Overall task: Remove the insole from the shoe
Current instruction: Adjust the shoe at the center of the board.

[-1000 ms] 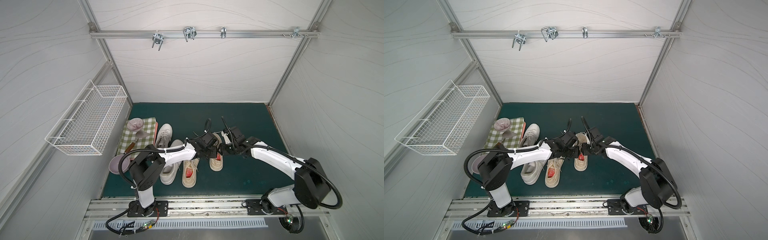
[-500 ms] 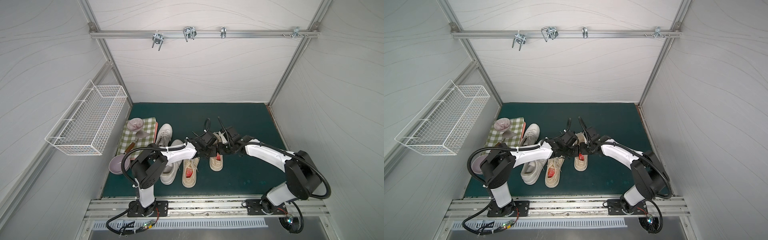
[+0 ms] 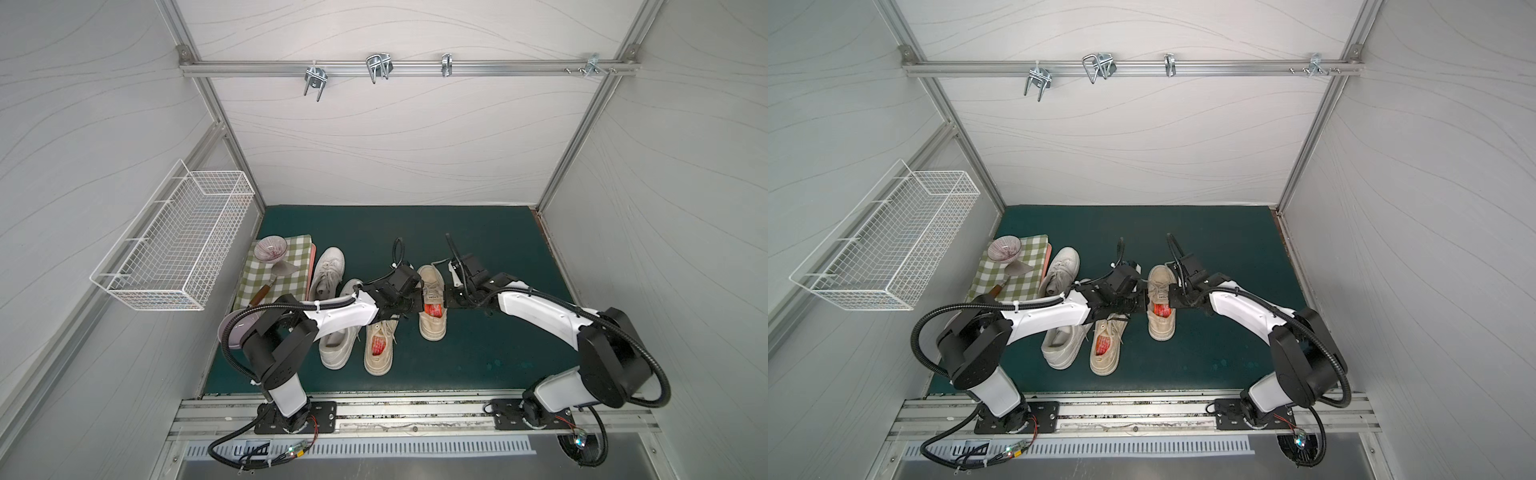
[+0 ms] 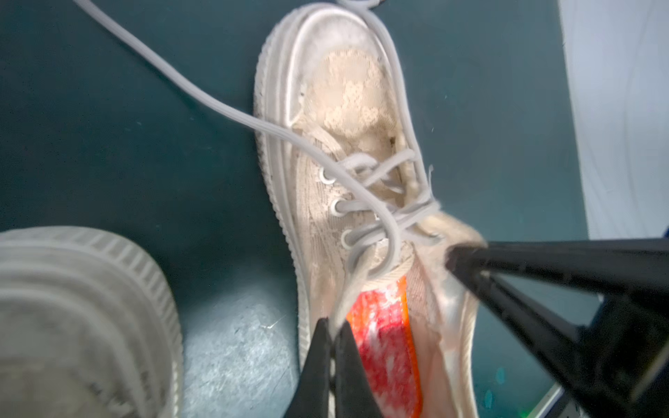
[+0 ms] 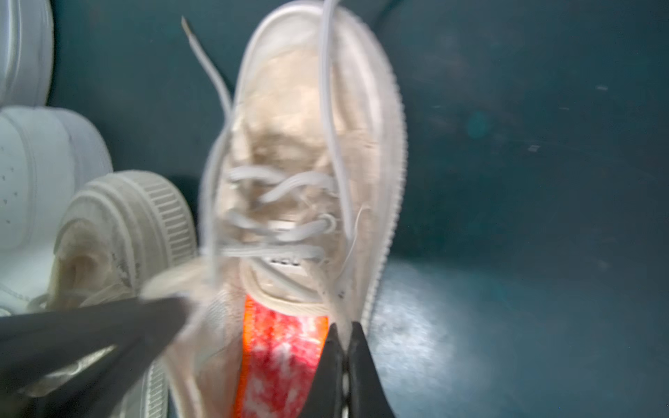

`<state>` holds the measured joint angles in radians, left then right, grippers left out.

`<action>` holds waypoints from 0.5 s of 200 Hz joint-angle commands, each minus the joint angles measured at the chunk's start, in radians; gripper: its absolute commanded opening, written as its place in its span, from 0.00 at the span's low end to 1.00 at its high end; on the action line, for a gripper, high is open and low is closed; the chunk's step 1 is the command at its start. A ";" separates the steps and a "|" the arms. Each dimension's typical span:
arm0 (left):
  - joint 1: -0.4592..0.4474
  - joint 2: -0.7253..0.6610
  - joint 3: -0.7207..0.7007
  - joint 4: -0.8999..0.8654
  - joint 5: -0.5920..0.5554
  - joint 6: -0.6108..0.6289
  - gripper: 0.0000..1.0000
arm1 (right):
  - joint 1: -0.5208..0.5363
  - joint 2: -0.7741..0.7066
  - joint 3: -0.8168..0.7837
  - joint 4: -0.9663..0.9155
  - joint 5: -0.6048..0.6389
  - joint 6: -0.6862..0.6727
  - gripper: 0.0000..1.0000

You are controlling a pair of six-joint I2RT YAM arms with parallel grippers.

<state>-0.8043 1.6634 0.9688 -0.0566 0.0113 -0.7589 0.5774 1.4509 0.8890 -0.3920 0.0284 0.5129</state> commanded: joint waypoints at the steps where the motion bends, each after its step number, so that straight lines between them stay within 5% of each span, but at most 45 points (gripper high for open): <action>1: 0.034 -0.051 -0.069 0.045 -0.085 -0.059 0.00 | -0.100 -0.055 -0.051 -0.083 0.073 0.029 0.00; 45: 0.046 -0.063 -0.153 0.110 -0.111 -0.133 0.00 | -0.162 -0.069 -0.090 -0.105 0.075 0.043 0.00; 100: 0.014 -0.027 -0.093 0.137 -0.037 -0.131 0.00 | -0.033 -0.097 -0.041 -0.092 0.069 -0.031 0.03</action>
<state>-0.8032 1.6245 0.8413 0.1307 0.0456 -0.8711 0.5137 1.3907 0.8265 -0.3912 -0.0513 0.5278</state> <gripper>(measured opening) 0.059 0.058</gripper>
